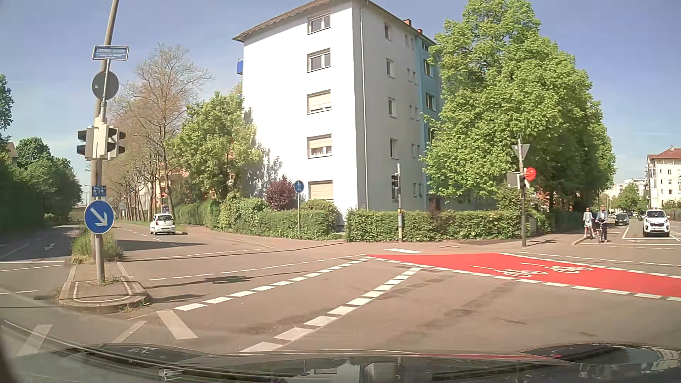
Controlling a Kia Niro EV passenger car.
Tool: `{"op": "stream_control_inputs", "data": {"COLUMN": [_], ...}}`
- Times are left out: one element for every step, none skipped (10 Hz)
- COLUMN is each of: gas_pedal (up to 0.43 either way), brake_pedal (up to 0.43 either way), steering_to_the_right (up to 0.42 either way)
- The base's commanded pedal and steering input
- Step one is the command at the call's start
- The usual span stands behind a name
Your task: Follow the waypoints while adhering to traffic rules and regulations
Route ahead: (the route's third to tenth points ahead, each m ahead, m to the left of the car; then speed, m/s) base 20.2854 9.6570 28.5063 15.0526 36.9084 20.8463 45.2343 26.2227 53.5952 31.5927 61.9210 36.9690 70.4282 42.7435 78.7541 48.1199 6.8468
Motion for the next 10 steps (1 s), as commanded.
{"op": "stream_control_inputs", "data": {"gas_pedal": [0.118,0.118,0.118,0.118,0.118,0.118,0.118,0.118,0.118,0.118], "brake_pedal": [0.0,0.0,0.0,0.0,0.0,0.0,0.0,0.0,0.0,0.0], "steering_to_the_right": [-0.143,-0.139,-0.133,-0.129,-0.129,-0.129,-0.129,-0.129,-0.129,-0.129]}}
